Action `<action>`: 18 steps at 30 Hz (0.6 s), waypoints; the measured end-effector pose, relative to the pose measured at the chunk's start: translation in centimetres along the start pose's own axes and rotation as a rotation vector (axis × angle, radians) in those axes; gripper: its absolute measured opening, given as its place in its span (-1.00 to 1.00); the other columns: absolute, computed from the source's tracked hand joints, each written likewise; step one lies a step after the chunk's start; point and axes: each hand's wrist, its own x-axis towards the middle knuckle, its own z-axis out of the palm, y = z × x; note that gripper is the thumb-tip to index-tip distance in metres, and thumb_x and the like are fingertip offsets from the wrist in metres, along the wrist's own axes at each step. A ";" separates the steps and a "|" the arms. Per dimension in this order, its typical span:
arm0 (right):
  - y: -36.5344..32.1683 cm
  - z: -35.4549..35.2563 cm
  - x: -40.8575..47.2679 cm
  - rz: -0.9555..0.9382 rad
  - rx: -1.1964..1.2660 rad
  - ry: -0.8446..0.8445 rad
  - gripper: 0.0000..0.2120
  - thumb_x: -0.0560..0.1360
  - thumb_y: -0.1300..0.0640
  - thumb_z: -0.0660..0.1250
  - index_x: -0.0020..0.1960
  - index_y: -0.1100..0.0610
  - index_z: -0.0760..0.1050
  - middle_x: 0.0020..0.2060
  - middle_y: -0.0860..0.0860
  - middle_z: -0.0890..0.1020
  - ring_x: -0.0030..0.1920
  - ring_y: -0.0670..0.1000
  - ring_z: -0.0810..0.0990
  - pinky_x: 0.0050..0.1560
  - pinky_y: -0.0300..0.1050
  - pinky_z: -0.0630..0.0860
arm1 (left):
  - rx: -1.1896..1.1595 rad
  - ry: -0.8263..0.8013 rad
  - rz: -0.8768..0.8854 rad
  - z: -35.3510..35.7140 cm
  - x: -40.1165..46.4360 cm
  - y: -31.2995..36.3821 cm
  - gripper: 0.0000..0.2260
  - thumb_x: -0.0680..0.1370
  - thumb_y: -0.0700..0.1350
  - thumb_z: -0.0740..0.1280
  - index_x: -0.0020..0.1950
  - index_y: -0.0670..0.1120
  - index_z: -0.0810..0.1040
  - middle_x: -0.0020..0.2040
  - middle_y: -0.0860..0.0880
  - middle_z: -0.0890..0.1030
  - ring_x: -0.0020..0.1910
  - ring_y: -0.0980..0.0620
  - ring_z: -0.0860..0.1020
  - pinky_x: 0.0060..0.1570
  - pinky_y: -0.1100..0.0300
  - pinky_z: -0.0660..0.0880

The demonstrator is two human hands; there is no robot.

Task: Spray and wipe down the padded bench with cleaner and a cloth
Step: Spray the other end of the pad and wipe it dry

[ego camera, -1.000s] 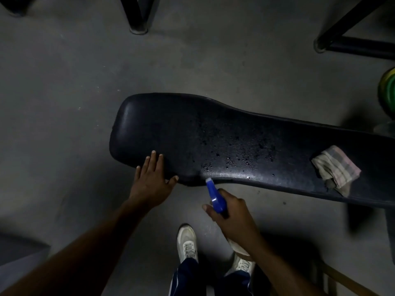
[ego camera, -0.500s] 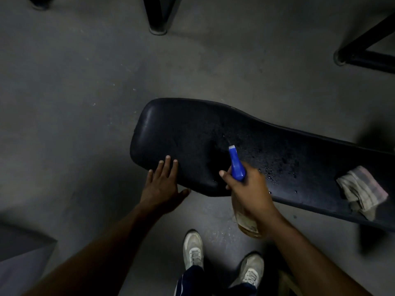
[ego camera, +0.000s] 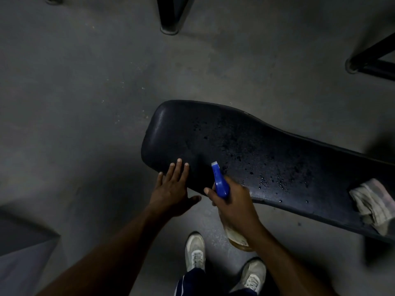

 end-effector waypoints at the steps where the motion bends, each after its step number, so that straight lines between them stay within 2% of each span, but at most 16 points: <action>1: 0.5 0.2 -0.5 0.008 0.003 -0.003 -0.67 0.44 -0.27 0.40 -0.06 -0.01 0.50 -0.28 -0.01 0.66 -0.23 0.00 0.68 -0.11 0.09 0.64 | 0.003 0.000 -0.001 0.1 0.0 -0.1 -0.04 0.50 0.37 0.23 0.59 0.03 -0.34 0.58 -0.02 -0.38 0.57 -0.06 -0.31 0.55 -0.13 -0.18; 4: 2.0 0.5 -2.3 0.045 -0.006 -0.030 -0.73 0.48 -0.18 0.46 -0.08 0.00 0.50 -0.29 0.02 0.66 -0.25 0.02 0.67 -0.12 0.08 0.63 | 0.007 0.001 -0.005 0.3 0.1 -0.1 -0.03 0.49 0.38 0.23 0.58 0.04 -0.36 0.57 -0.02 -0.40 0.57 -0.06 -0.32 0.54 -0.12 -0.19; 9: 3.8 0.9 -5.0 0.091 -0.019 -0.048 -0.79 0.51 -0.10 0.51 -0.04 -0.04 0.52 -0.27 -0.03 0.68 -0.24 -0.09 0.68 -0.13 -0.15 0.62 | -0.004 0.012 -0.003 0.4 0.1 -0.2 -0.02 0.49 0.36 0.26 0.58 0.03 -0.36 0.57 -0.02 -0.40 0.57 -0.06 -0.33 0.54 -0.11 -0.21; 13: 4.4 0.4 -5.7 0.103 -0.036 -0.058 -0.78 0.52 -0.06 0.51 -0.12 -0.02 0.49 -0.32 0.00 0.66 -0.29 -0.06 0.66 -0.18 -0.25 0.55 | -0.018 0.038 -0.018 0.7 0.0 0.1 -0.03 0.51 0.33 0.27 0.58 0.03 -0.36 0.57 -0.04 -0.39 0.56 -0.06 -0.33 0.53 -0.11 -0.23; 18: 4.2 -0.1 -4.9 0.039 -0.052 -0.074 -0.75 0.50 -0.17 0.47 -0.05 -0.05 0.49 -0.32 -0.05 0.65 -0.29 -0.07 0.66 -0.19 -0.12 0.60 | -0.103 0.132 -0.034 1.1 -0.7 0.1 -0.10 0.54 0.28 0.25 0.60 0.01 -0.29 0.60 -0.01 -0.33 0.58 -0.02 -0.28 0.55 -0.09 -0.20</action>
